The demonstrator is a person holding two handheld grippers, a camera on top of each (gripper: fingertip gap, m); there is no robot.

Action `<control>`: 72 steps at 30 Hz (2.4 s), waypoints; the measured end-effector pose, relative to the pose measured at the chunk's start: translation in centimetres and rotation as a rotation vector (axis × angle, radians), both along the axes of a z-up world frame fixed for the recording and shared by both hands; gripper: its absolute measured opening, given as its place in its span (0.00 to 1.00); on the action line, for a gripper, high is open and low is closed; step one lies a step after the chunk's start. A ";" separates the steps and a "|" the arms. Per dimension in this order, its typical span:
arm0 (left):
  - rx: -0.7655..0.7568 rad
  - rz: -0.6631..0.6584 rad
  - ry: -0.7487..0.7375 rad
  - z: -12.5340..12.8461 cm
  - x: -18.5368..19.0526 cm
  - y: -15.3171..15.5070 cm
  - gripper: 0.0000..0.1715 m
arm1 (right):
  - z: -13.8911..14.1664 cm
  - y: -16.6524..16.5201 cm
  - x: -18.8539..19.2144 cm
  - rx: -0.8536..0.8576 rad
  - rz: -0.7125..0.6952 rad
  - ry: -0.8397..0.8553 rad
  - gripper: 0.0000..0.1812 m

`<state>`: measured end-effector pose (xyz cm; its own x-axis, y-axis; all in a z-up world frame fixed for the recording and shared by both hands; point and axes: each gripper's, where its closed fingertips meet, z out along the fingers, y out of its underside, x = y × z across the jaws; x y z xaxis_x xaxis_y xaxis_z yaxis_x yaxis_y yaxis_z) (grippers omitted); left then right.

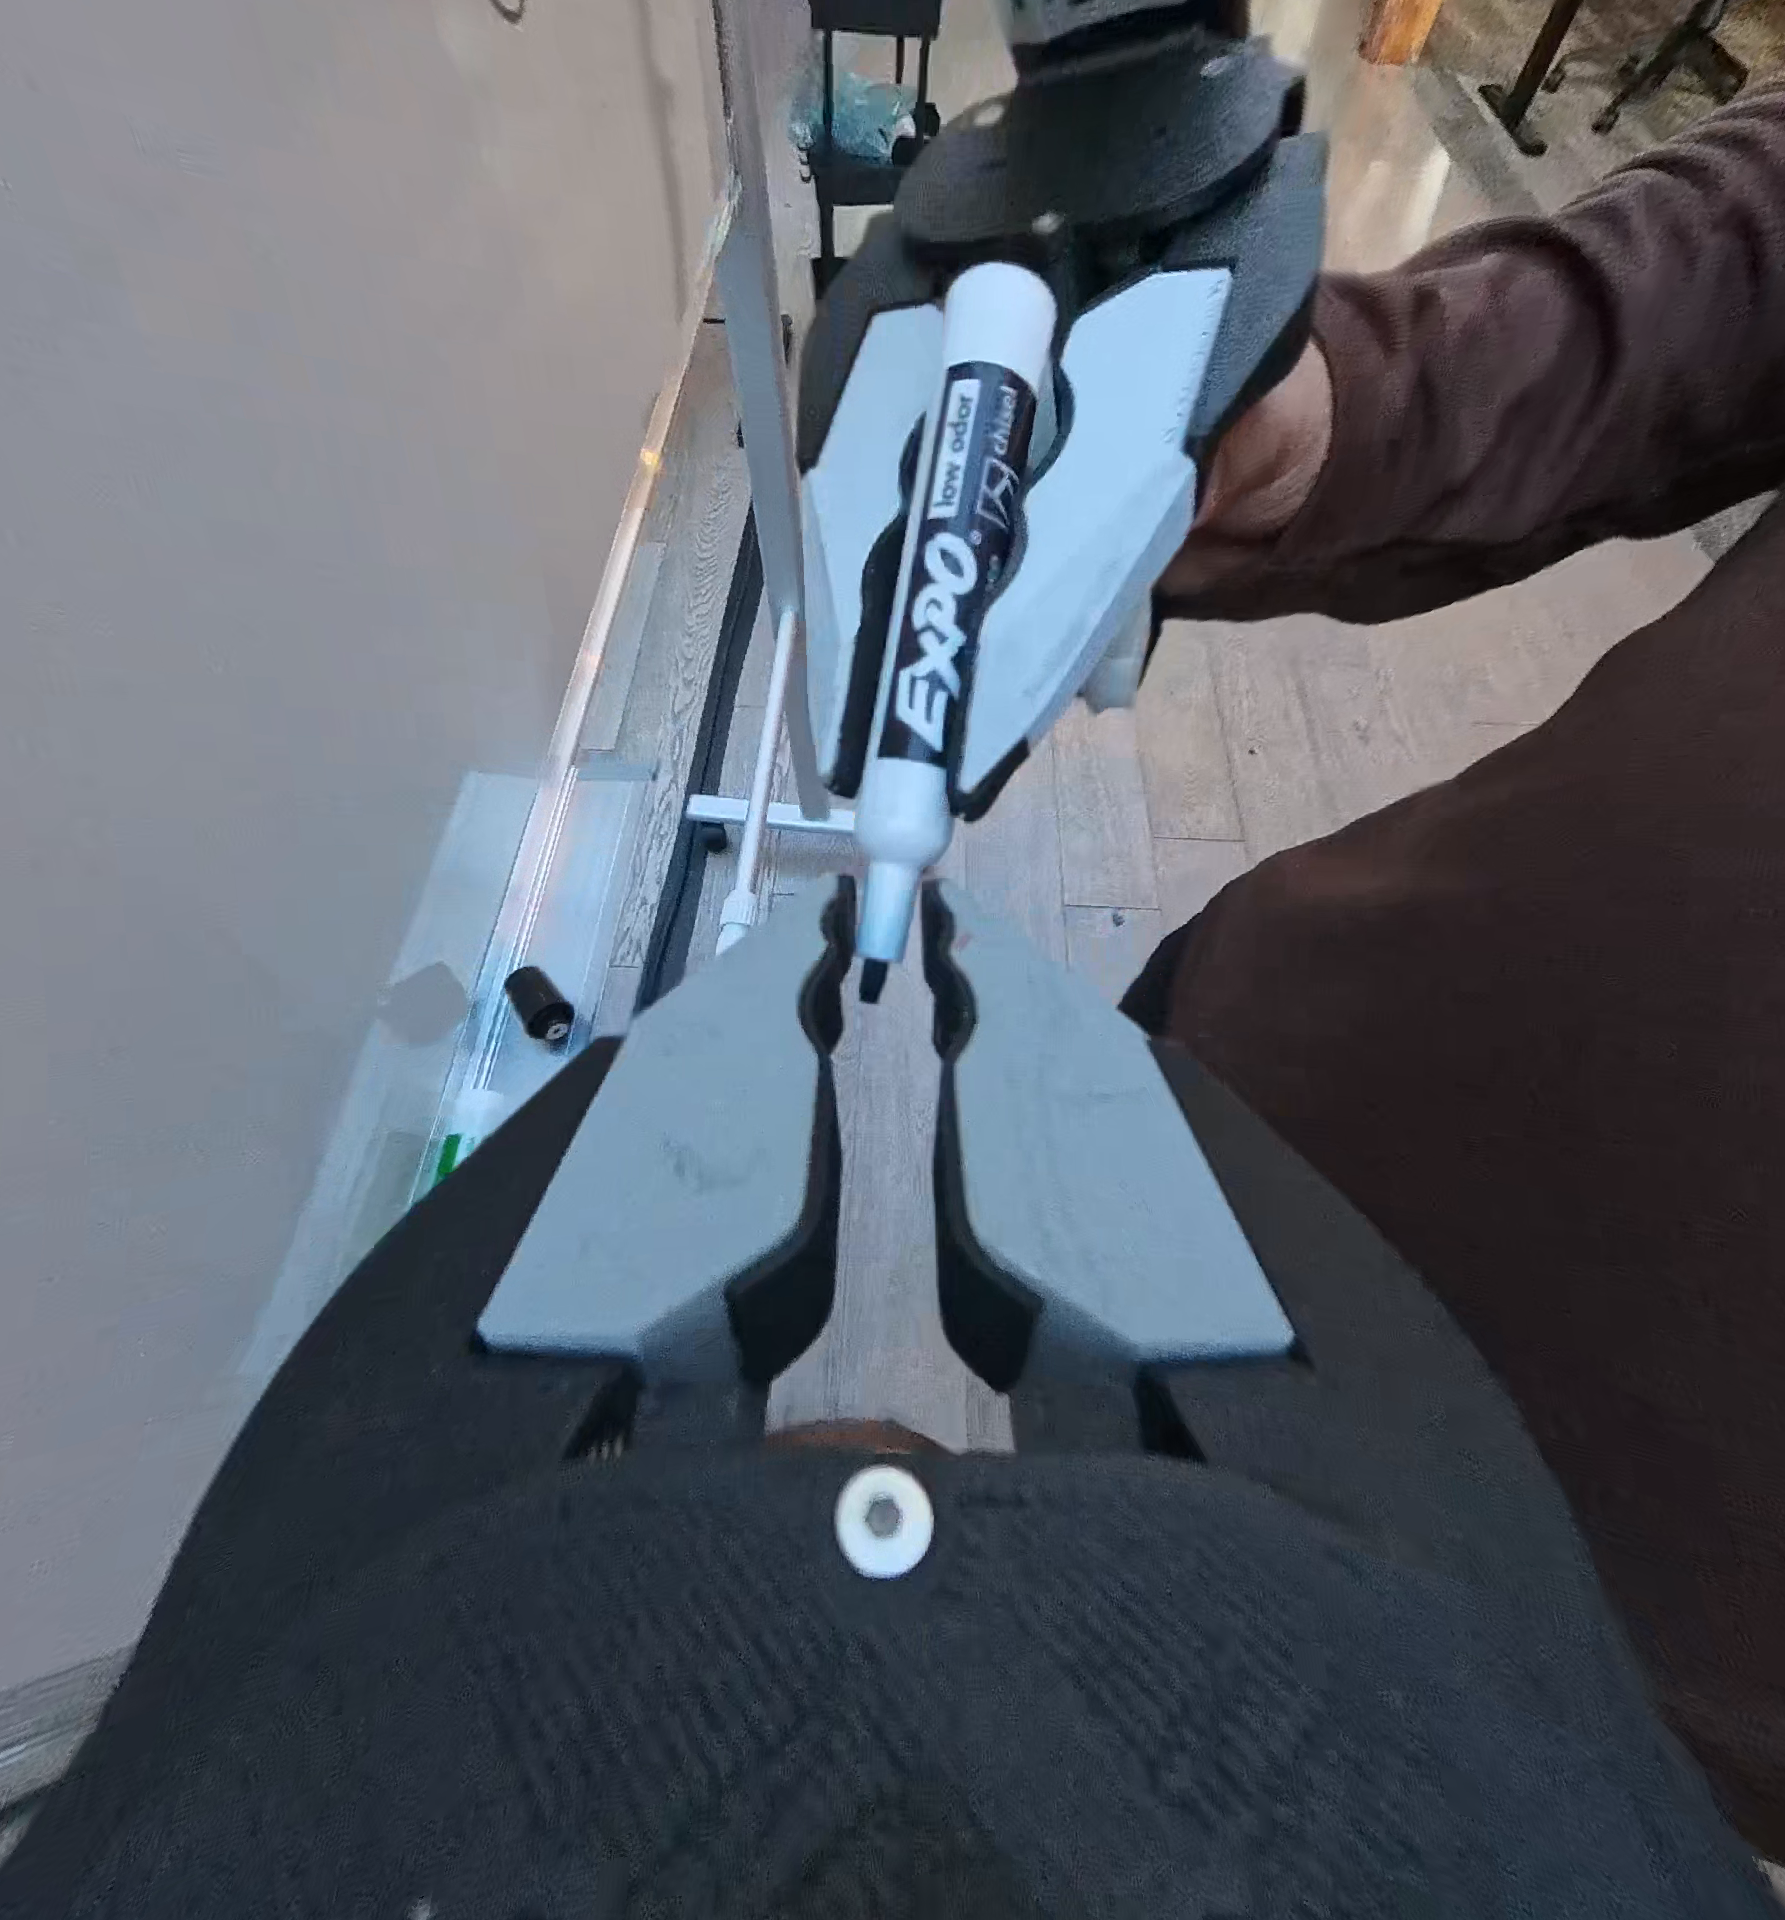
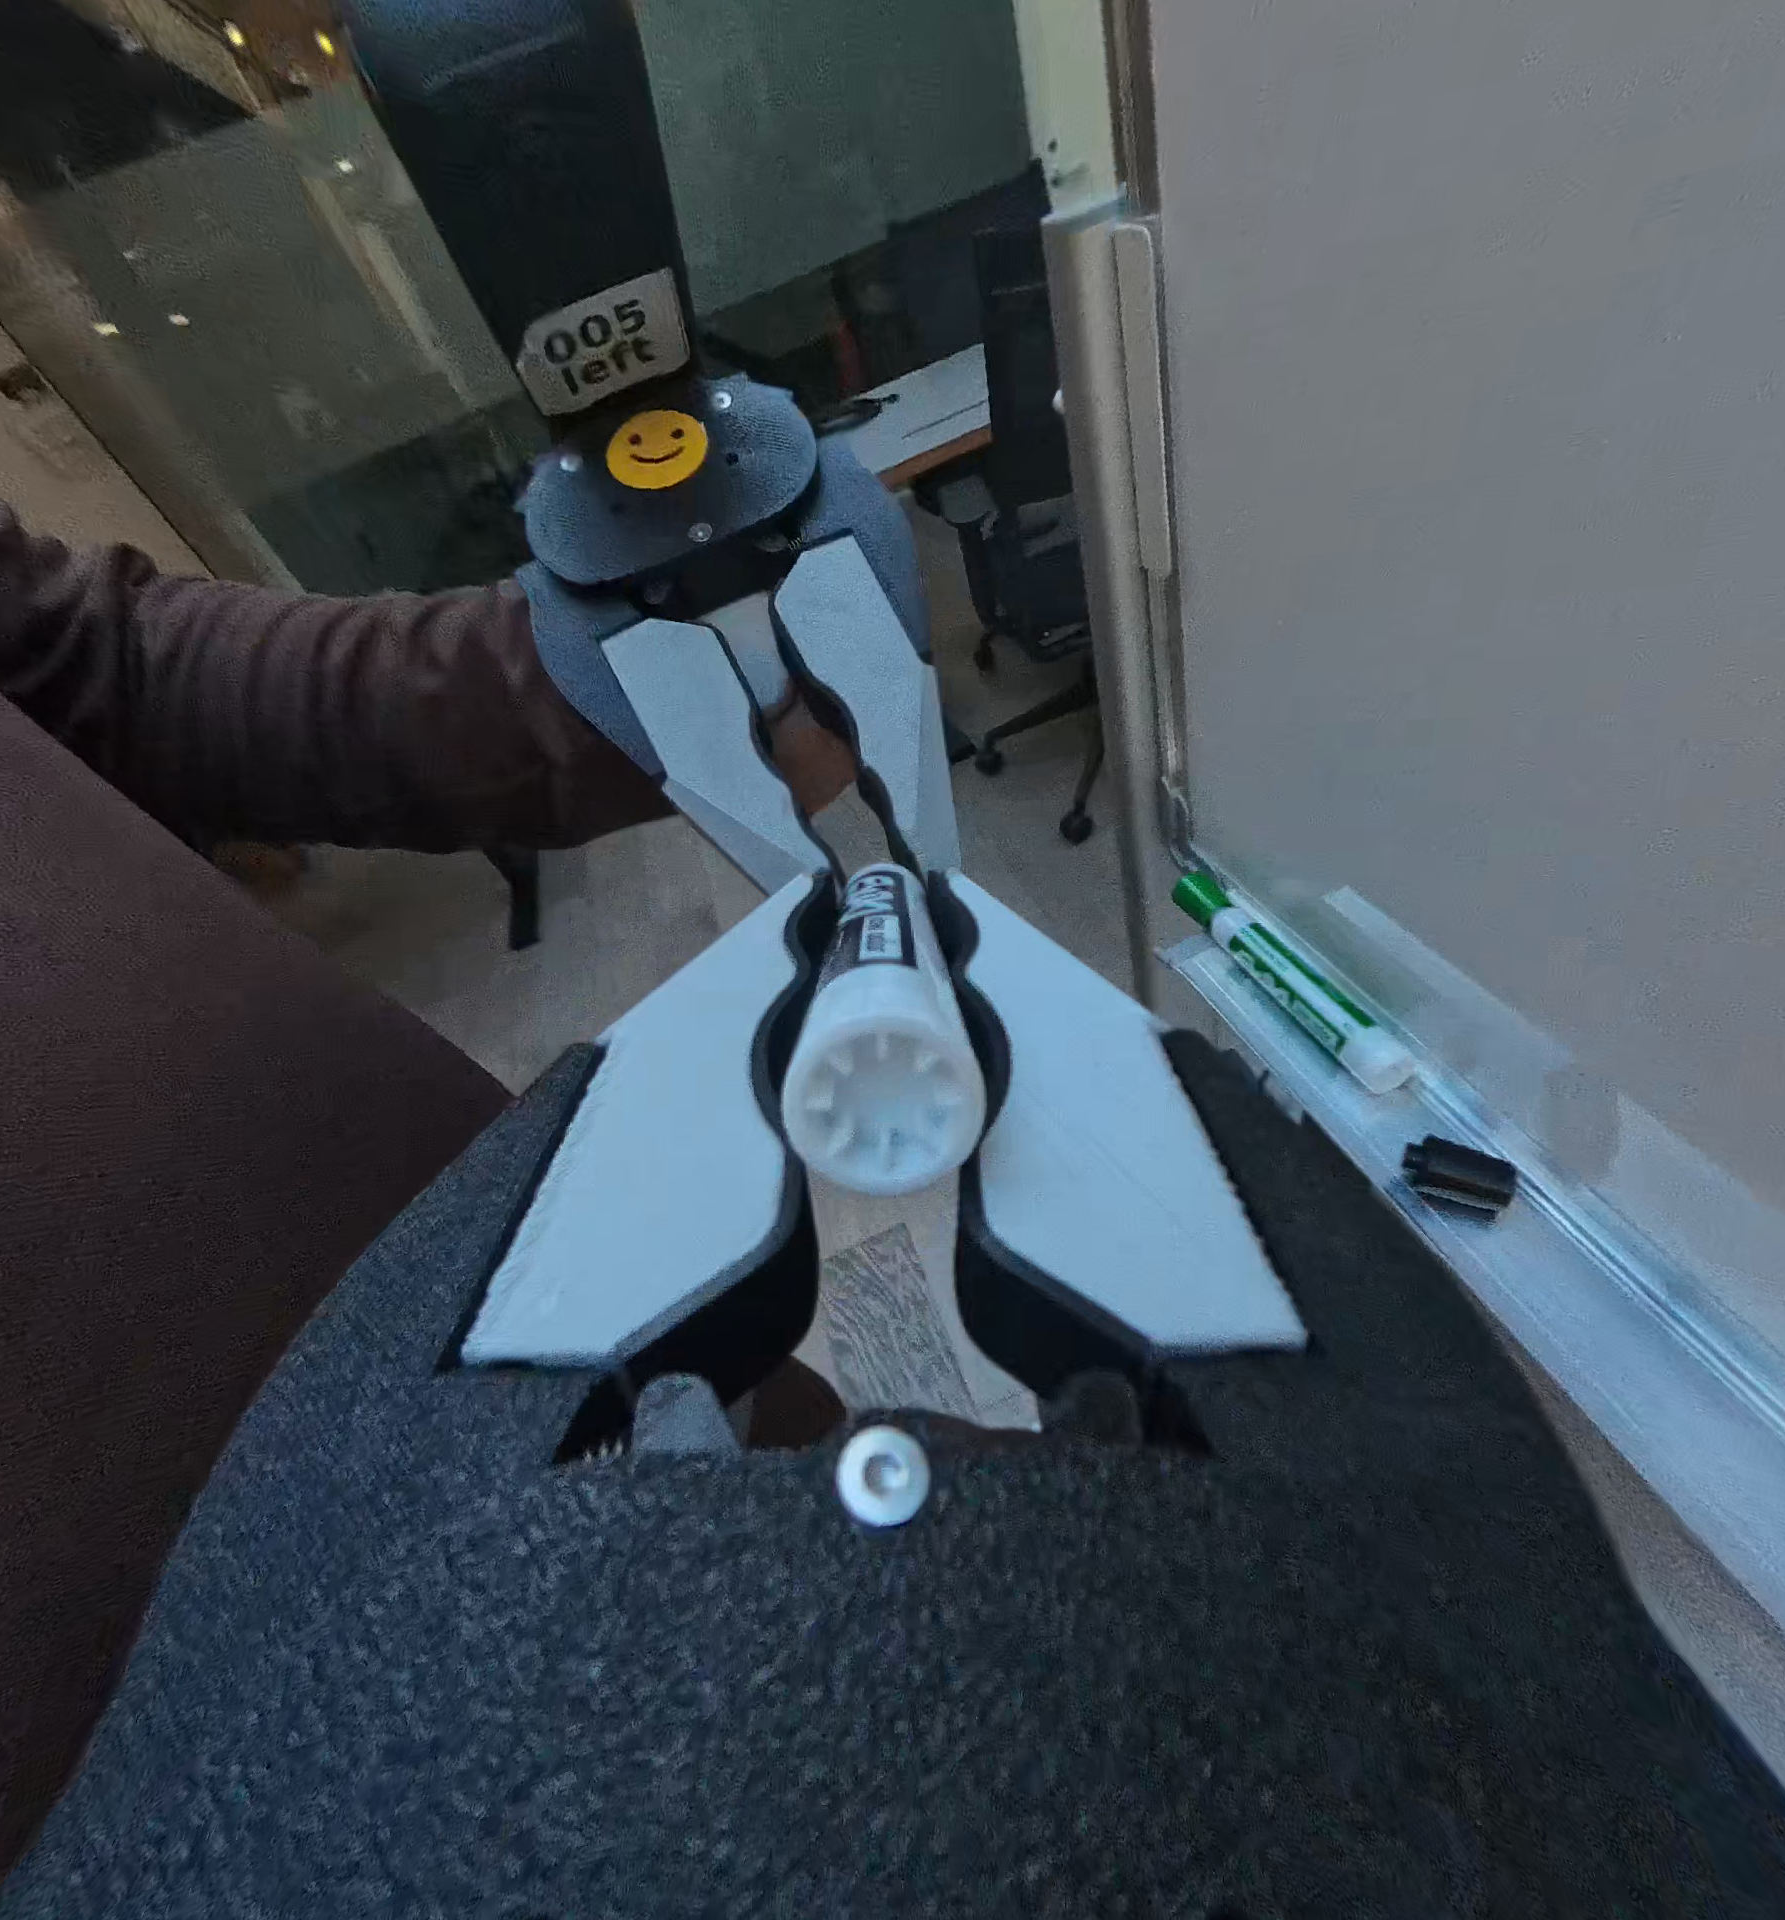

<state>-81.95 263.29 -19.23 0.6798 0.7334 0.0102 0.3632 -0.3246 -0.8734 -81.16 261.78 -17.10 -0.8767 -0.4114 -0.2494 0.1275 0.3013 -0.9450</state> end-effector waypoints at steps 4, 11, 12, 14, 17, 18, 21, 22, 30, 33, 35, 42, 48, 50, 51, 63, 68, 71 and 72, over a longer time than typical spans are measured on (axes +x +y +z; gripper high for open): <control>-0.023 0.116 -0.077 -2.4 1.1 -2.7 0.25 | 0.8 -1.1 -0.8 -0.040 -0.072 0.496 0.09; 0.289 0.275 -0.350 -12.7 7.9 -3.7 0.22 | 10.4 -8.0 -2.8 -0.322 -0.293 1.251 0.09; 0.313 0.276 -0.391 -14.2 8.9 -3.1 0.23 | 11.3 -8.8 -2.7 -0.342 -0.306 1.307 0.09; 0.345 0.276 -0.442 -16.3 10.6 -1.8 0.23 | 12.3 -10.1 -3.1 -0.336 -0.325 1.408 0.10; 0.358 0.271 -0.467 -17.8 12.4 -0.3 0.23 | 12.9 -11.2 -3.7 -0.332 -0.339 1.503 0.10; 0.361 0.270 -0.471 -18.0 12.9 0.0 0.23 | 13.1 -11.3 -3.8 -0.335 -0.333 1.517 0.09; 0.409 0.279 -0.482 -18.4 13.6 0.8 0.22 | 13.2 -11.7 -3.8 -0.325 -0.319 1.542 0.10; 0.426 0.274 -0.491 -18.5 13.9 1.1 0.22 | 13.2 -11.9 -3.8 -0.330 -0.313 1.545 0.10; 0.419 0.241 -0.511 -18.7 14.5 1.9 0.22 | 12.3 -12.0 -4.6 -0.293 -0.342 1.566 0.09; 0.404 0.235 -0.508 -18.6 14.5 1.7 0.22 | 10.2 -11.6 -4.9 -0.244 -0.316 1.564 0.09; 0.406 0.237 -0.506 -18.5 14.6 1.6 0.22 | 9.1 -11.4 -5.0 -0.222 -0.301 1.565 0.09; 0.416 0.229 -0.524 -18.8 14.9 1.9 0.22 | 14.1 -11.8 -3.8 -0.339 -0.352 1.561 0.09; 0.428 0.229 -0.522 -18.9 14.7 2.3 0.22 | 12.2 -11.6 -4.9 -0.276 -0.318 1.604 0.10; 0.429 0.230 -0.522 -18.9 14.8 2.3 0.22 | 10.5 -10.8 -5.7 -0.235 -0.296 1.609 0.09; 0.431 0.234 -0.522 -19.0 14.9 2.3 0.22 | 9.8 -10.3 -6.1 -0.215 -0.290 1.619 0.09; 0.450 0.230 -0.534 -18.9 14.6 2.4 0.22 | 14.0 -8.3 -6.2 -0.295 -0.355 1.612 0.09; 0.463 0.223 -0.550 -19.2 14.7 2.9 0.22 | 13.4 -8.6 -7.7 -0.265 -0.376 1.597 0.09; 0.448 0.215 -0.554 -19.3 14.8 3.1 0.22 | 11.2 -8.8 -7.8 -0.209 -0.322 1.621 0.09; 0.448 0.218 -0.553 -19.2 14.8 3.1 0.22 | 10.4 -8.6 -8.0 -0.192 -0.305 1.630 0.09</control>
<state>-67.15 266.38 -38.45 0.3284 0.6960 0.6385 0.8038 0.1491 -0.5760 -89.12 253.18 -6.75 -0.1986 -0.1028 0.9747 -0.9331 0.3241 -0.1559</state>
